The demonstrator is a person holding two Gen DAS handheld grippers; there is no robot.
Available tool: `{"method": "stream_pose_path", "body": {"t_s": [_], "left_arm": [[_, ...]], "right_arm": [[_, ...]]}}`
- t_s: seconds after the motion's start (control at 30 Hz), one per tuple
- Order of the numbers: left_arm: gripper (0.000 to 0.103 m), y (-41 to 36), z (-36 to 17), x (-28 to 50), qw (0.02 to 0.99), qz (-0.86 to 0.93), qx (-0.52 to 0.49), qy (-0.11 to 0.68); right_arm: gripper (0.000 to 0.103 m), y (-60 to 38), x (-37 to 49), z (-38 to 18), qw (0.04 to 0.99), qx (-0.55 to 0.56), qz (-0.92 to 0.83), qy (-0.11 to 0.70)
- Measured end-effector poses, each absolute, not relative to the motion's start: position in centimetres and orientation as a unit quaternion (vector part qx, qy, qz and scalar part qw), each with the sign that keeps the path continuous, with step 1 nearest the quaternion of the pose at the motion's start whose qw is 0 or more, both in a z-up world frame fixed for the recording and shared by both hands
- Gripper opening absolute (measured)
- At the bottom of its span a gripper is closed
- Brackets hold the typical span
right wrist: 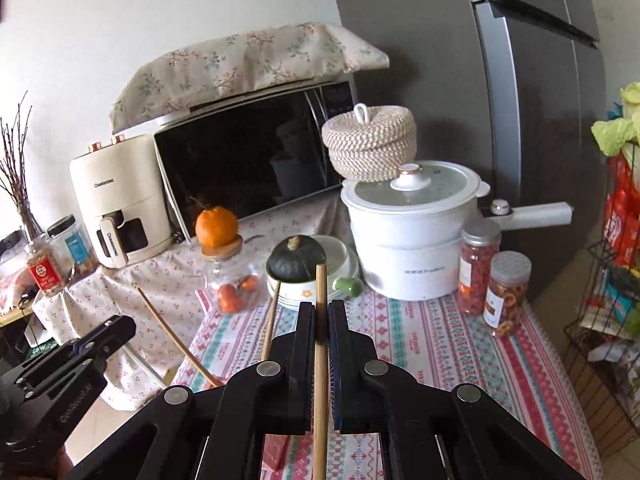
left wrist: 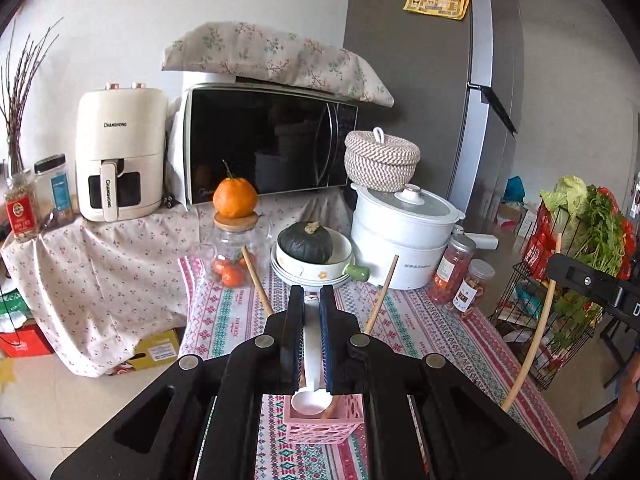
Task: Organize utensils
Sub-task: 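Lower the white spoon and chopstick into the pink basket, opening both tools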
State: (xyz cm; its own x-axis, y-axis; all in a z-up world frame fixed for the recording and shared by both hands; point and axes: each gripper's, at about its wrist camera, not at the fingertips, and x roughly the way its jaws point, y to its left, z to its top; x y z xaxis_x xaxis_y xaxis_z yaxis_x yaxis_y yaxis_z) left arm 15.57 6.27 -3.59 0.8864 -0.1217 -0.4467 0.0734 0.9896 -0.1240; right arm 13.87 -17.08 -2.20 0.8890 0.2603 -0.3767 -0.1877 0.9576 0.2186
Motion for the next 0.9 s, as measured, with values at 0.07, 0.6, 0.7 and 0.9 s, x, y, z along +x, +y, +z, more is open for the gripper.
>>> {"method": "stream_pose_path", "body": {"t_s": [0.07,0.6,0.7,0.9], "left_arm": [[0.008,6.4,-4.5,16.5,0.965,-0.047,-0.058,0.253],[0.027,6.6,-7.2,19.4,0.944,-0.063,-0.072,0.315],[0.046,7.0,-6.4,18.6,0.945,-0.06,-0.077,0.312],[0.064,8.9,-5.5,16.9,0.933,-0.042,-0.088,0.346]], "right_arm": [[0.005,-16.9,14.0,-2.2,0.968,0.088,0.119,0.201],[0.005,-14.9,14.8,-1.1,0.967,0.108,0.147,0.176],[0.005,-14.5,15.0,-0.5,0.969,0.115,0.15,0.16],[0.005,-13.7,16.0,0.5,0.971,0.132,0.151,0.129]]}}
